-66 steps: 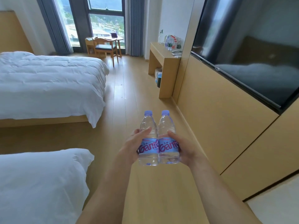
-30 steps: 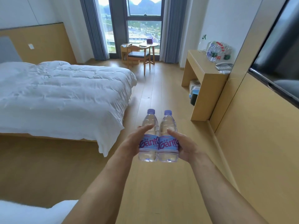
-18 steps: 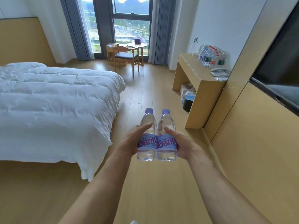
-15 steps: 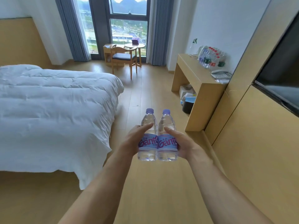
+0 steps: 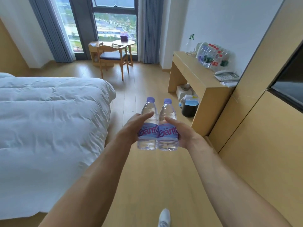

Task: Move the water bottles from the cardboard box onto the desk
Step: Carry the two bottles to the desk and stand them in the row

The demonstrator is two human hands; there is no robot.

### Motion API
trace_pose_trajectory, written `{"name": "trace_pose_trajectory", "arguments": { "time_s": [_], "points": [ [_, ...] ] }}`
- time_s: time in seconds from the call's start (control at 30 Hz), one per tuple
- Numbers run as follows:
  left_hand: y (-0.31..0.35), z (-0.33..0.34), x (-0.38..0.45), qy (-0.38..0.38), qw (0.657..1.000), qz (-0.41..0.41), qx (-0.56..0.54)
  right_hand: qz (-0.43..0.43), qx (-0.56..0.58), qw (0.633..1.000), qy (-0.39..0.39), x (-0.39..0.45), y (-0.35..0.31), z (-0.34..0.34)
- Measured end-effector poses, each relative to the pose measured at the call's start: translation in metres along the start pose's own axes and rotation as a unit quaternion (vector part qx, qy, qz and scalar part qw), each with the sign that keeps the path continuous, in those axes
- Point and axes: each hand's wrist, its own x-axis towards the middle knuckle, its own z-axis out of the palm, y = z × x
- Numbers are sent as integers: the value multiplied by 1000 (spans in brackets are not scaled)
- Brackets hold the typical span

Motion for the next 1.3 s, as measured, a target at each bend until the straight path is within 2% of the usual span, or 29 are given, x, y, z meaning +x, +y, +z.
{"name": "trace_pose_trajectory", "arguments": {
  "time_s": [0.17, 0.57, 0.93, 1.3],
  "points": [
    [28, -18, 77, -1, 1000, -2, 14, 2, -10, 1000, -4, 79, -33, -10],
    [126, -61, 279, 79, 996, -24, 23, 21, -18, 999, -39, 308, -147, -21],
    [172, -98, 427, 54, 997, -53, 21, 48, -4, 998, -49, 456, -200, -37],
    [230, -141, 619, -5, 996, -85, 42, 54, 47, 997, 37, 614, -257, -49]
  ]
}}
